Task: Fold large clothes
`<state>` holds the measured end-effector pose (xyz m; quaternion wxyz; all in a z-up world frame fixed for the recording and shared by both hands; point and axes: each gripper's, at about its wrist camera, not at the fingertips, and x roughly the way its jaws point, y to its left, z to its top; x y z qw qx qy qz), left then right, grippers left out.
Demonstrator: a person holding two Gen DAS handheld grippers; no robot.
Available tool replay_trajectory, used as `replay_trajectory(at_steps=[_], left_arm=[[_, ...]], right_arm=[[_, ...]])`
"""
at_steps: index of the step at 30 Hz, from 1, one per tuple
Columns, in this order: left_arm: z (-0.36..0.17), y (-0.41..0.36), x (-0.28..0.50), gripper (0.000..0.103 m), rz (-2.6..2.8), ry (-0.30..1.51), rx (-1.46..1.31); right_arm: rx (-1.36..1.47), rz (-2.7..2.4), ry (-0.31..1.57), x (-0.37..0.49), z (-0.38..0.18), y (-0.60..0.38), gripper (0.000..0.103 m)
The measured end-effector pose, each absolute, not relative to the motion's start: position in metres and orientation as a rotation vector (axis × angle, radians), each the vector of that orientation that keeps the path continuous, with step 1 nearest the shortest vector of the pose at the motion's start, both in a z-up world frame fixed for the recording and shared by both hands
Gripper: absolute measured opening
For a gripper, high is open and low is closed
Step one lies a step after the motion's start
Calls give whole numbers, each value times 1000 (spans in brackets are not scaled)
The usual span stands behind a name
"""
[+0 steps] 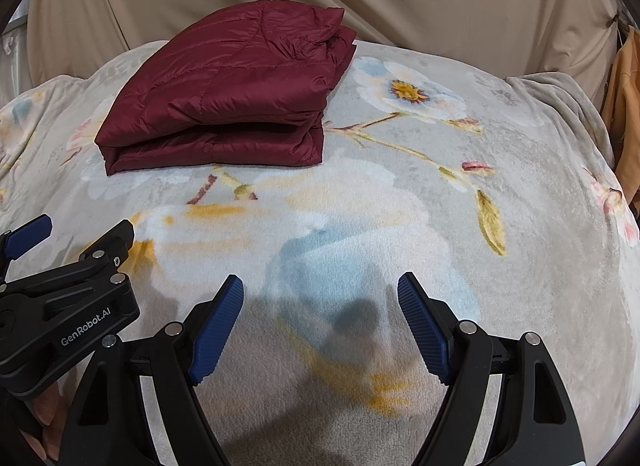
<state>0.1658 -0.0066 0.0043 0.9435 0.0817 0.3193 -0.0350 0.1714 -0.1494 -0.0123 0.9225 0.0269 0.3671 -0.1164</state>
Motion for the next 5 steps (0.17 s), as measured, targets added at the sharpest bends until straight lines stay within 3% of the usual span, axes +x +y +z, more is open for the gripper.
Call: replay_trajectory(at_steps=[5], left_arm=[[4,-5,165,92,-75,648,170]], right_arm=[[53,-242,753,171,-12,-150,77]])
